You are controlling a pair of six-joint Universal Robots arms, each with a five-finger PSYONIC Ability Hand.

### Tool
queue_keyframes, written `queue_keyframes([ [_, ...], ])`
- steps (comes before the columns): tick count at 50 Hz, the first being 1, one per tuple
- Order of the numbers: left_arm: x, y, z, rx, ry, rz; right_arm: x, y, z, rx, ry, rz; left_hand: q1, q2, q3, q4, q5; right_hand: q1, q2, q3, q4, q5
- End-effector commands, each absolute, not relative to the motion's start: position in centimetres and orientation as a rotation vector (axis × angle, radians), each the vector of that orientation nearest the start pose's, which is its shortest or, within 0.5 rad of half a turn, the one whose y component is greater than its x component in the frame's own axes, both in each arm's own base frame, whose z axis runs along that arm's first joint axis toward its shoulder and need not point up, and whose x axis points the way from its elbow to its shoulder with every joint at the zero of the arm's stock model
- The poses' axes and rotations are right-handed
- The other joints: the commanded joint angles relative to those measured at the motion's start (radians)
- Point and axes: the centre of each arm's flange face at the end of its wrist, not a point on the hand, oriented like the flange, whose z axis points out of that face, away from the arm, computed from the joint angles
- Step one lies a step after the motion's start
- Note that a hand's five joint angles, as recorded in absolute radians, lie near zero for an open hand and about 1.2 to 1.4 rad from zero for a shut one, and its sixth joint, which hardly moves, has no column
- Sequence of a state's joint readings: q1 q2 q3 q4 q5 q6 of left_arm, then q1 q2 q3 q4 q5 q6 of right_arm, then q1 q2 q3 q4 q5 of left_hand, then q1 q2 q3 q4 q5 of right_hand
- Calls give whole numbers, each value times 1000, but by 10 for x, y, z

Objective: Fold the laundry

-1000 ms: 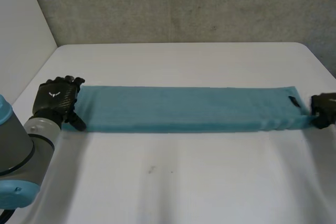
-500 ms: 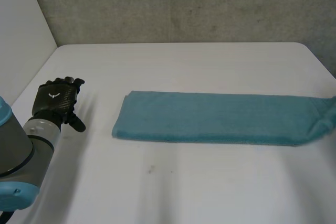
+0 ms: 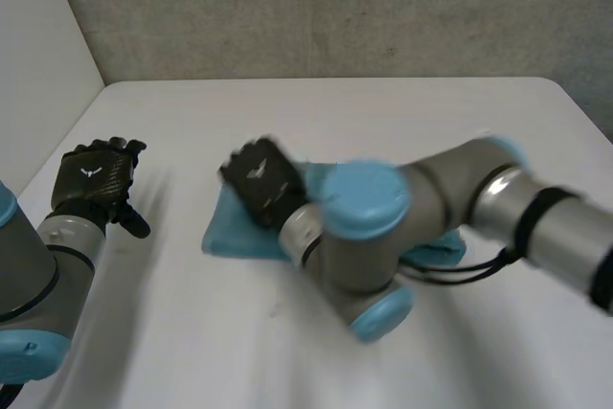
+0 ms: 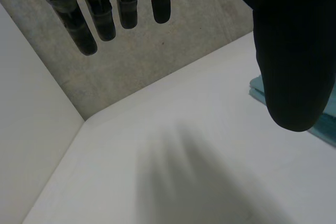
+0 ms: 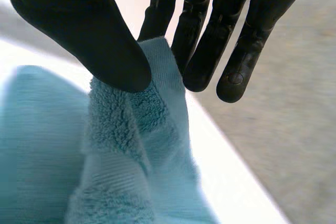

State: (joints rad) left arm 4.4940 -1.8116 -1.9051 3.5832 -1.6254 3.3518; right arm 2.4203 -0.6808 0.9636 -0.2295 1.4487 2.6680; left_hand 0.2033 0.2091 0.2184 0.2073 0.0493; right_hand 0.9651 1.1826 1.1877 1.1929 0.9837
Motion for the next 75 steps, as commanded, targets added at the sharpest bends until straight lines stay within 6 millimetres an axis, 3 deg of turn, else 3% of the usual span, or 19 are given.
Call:
queue_keyframes([
  [1,-193,-281,175,447,2296,-2046,460,-195,140,-1394,1567,-1843,-29,-35,-44,-33,-49,-179,-397,-402,-407,-372],
  [2,-193,-281,175,447,2296,-2046,459,-195,140,-1394,1567,-1843,-29,-35,-44,-33,-49,-184,-402,-407,-412,-377],
  [4,-194,-280,175,454,2298,-2049,452,-200,165,-1334,1598,-1919,-29,-35,-44,-33,-49,-696,-914,-919,-924,-890],
  [6,-195,-280,175,458,2300,-2049,443,-203,185,-1285,1625,-1969,-29,-35,-44,-33,-49,-791,-1008,-1013,-1018,-984],
  [10,-197,-279,175,476,2299,-2053,392,-236,222,-1131,1778,-2084,-29,-35,-44,-33,-49,-791,-1008,-1013,-1018,-984],
  [16,-225,-270,187,592,2275,-2146,344,-249,234,-1010,1904,-2082,-29,-35,-44,-33,-49,-791,-1008,-1013,-1018,-984],
  [18,-234,-268,190,634,2263,-2177,312,-260,225,-939,2015,-2034,-29,-35,-44,-33,-49,-791,-1008,-1013,-1018,-984],
  [29,-294,-268,189,819,2262,-2286,242,-270,166,-834,2282,-1706,-28,-34,-43,-32,-48,-640,-858,-863,-868,-833],
  [38,-313,-263,192,865,2318,-2282,226,-279,137,-795,2329,-1697,-28,-34,-43,-32,-48,-190,-408,-413,-418,-383],
  [42,-309,-260,197,805,2407,-2262,223,-295,122,-789,2329,-1761,-29,-35,-44,-33,-49,429,211,206,201,236],
  [47,-301,-256,212,739,2444,-2275,214,-314,131,-824,2346,-1896,-29,-35,-44,-33,-49,431,214,209,203,238],
  [51,-294,-256,218,707,2436,-2278,216,-332,149,-943,2325,-2048,-29,-35,-44,-33,-49,431,214,209,203,238],
  [54,-284,-262,224,660,2416,-2287,239,-334,177,-1062,2202,-2191,-29,-35,-44,-33,-49,431,214,209,203,238],
  [56,-279,-265,230,636,2397,-2303,304,-306,216,-1157,1918,-2266,-29,-35,-44,-33,-49,431,214,209,203,238],
  [57,-276,-266,235,618,2382,-2315,305,-305,216,-1158,1917,-2266,-29,-35,-44,-33,-49,431,214,209,203,238],
  [60,-268,-271,240,578,2361,-2327,356,-273,234,-1226,1722,-2238,-29,-35,-44,-33,-49,431,214,209,203,238],
  [65,-254,-276,246,515,2340,-2328,411,-233,202,-1364,1607,-2081,-29,-35,-44,-33,-49,431,214,209,203,238],
  [69,-247,-278,244,493,2344,-2312,446,-172,170,-1506,1466,-1898,-29,-35,-44,-33,-49,431,214,209,203,238],
  [75,-245,-281,245,482,2336,-2312,451,-163,145,-1546,1487,-1827,-29,-35,-44,-33,-49,431,214,209,203,238],
])
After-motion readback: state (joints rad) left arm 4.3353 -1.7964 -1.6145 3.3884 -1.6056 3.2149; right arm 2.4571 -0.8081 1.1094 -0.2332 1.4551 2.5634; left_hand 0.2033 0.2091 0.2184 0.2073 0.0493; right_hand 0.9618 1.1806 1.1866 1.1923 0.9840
